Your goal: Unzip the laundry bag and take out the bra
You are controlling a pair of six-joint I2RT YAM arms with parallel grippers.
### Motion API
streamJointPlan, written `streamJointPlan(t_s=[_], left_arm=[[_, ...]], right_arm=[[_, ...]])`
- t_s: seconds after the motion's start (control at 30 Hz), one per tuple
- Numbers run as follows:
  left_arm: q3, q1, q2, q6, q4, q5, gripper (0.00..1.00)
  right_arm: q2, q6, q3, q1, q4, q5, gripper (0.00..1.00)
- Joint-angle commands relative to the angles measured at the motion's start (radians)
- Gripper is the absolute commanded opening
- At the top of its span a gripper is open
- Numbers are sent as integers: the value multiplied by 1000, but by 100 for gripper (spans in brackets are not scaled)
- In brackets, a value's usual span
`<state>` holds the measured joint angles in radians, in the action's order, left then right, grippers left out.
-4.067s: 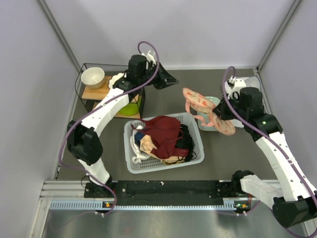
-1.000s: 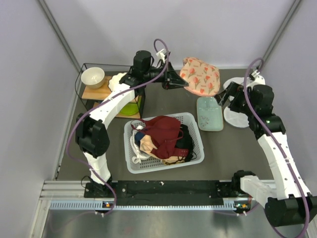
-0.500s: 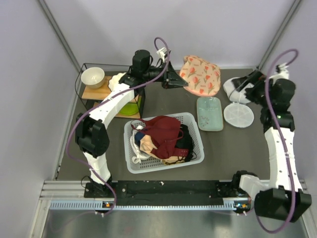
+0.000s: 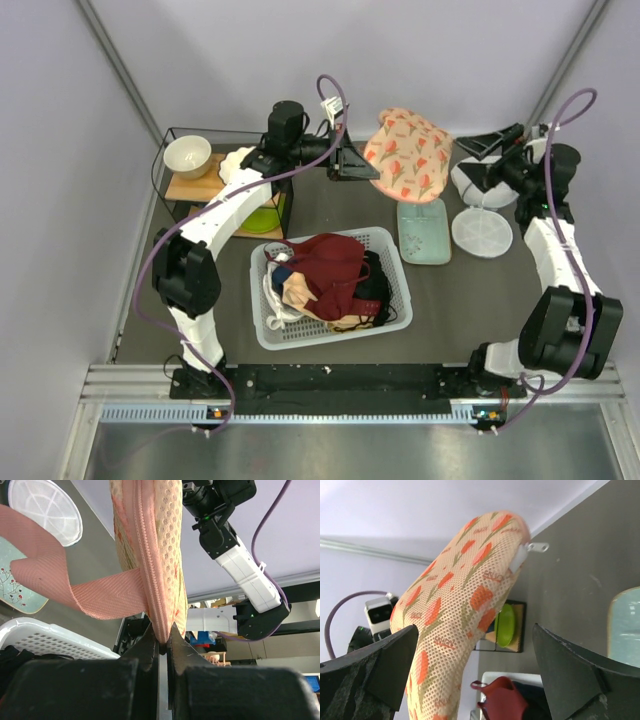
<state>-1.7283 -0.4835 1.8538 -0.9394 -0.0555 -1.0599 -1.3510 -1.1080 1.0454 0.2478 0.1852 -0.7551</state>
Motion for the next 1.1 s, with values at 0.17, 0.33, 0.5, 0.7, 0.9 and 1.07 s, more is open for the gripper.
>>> streamJointPlan(t_s=[0.17, 0.33, 0.5, 0.7, 0.9, 1.07], left_arm=[[-34, 0, -67, 30, 78, -29, 0], [-17, 0, -79, 39, 83, -37, 0], [-5, -3, -84, 37, 102, -29, 0], [18, 25, -131, 85, 59, -48, 88], [-5, 135, -219, 129, -38, 4, 95], [-154, 134, -170, 189, -132, -5, 96]], right_arm=[[-105, -245, -12, -105, 335, -36, 94], [-149, -250, -4, -116, 387, -9, 41], [-128, -15, 121, -117, 125, 31, 0], [-99, 282, 237, -119, 4, -15, 0], [-24, 649, 243, -139, -13, -168, 0], [65, 1095, 236, -173, -251, -246, 0]])
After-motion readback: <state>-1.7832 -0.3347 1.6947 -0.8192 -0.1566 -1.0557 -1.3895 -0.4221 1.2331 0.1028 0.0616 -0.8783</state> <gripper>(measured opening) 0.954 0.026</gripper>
